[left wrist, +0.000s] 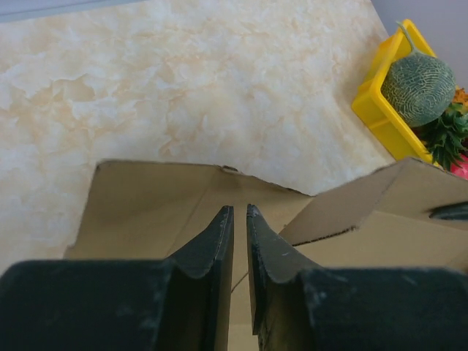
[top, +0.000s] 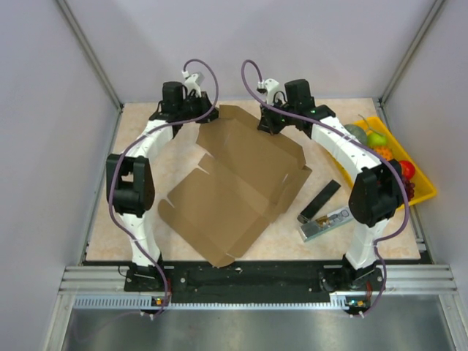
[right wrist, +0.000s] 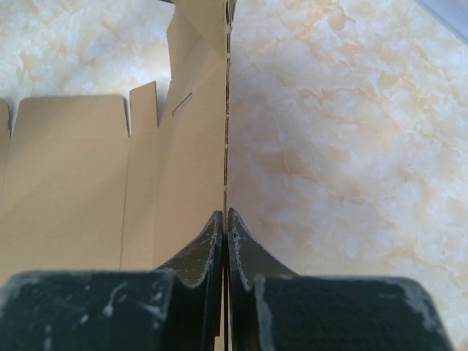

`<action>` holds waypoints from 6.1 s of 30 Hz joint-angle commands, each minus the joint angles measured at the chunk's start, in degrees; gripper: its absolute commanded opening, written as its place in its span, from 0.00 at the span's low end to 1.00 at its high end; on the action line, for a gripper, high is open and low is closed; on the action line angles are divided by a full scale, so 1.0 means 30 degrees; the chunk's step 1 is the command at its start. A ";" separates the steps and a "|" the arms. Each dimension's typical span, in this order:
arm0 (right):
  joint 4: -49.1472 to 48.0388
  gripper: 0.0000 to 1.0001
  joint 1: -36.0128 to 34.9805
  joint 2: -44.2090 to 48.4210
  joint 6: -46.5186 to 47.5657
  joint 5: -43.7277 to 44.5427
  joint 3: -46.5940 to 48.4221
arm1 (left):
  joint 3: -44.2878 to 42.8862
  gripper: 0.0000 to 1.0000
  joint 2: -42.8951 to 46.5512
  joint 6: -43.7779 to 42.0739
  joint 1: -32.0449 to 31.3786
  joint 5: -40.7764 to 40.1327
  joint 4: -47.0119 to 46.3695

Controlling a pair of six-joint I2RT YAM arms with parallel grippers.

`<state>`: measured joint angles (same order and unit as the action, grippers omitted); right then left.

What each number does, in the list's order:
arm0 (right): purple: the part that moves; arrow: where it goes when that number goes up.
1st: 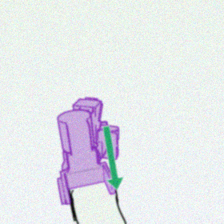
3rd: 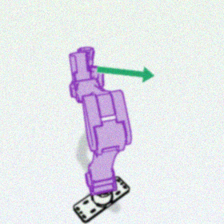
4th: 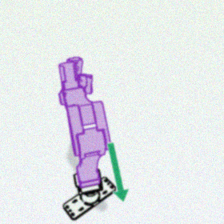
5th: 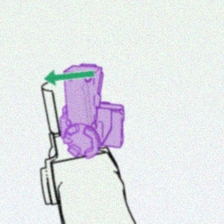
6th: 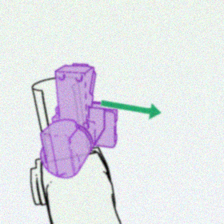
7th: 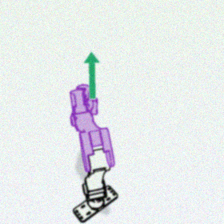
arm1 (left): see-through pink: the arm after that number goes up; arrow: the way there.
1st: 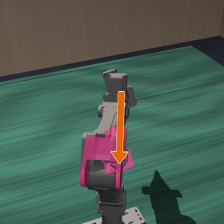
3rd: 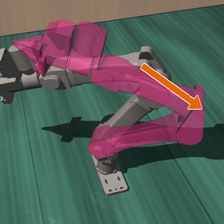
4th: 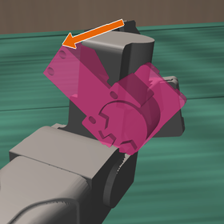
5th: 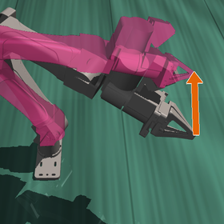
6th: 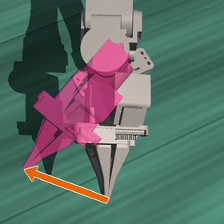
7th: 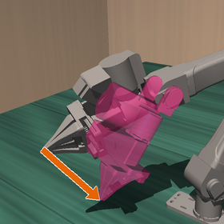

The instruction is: Fold the paper box

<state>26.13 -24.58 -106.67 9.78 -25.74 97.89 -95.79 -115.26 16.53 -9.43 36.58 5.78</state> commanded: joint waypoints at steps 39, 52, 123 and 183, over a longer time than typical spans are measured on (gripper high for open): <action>-0.1737 0.00 -0.3058 0.1983 0.2131 0.1279 -0.1896 | -0.0767 0.18 0.1828 0.0174 -0.3302 -0.2231 0.0621; -0.1620 0.00 -0.1154 0.2569 0.1837 0.2691 -0.3302 | 0.9275 0.38 0.8943 0.2132 -0.0169 -0.3660 -0.4181; -0.2323 0.00 -0.0421 0.2862 0.0167 0.0200 -0.2921 | 1.2709 0.00 0.6514 0.5798 0.0214 -0.6734 -0.0022; 0.2364 0.00 0.2070 -0.0624 0.4503 -0.6304 0.1298 | 1.4088 0.76 0.5201 0.3305 0.0565 -0.0887 -0.3096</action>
<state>34.35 -18.35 -112.36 23.07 -42.98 101.25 -52.80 -96.33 23.81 -8.64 26.87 -1.26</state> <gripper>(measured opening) 0.008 0.756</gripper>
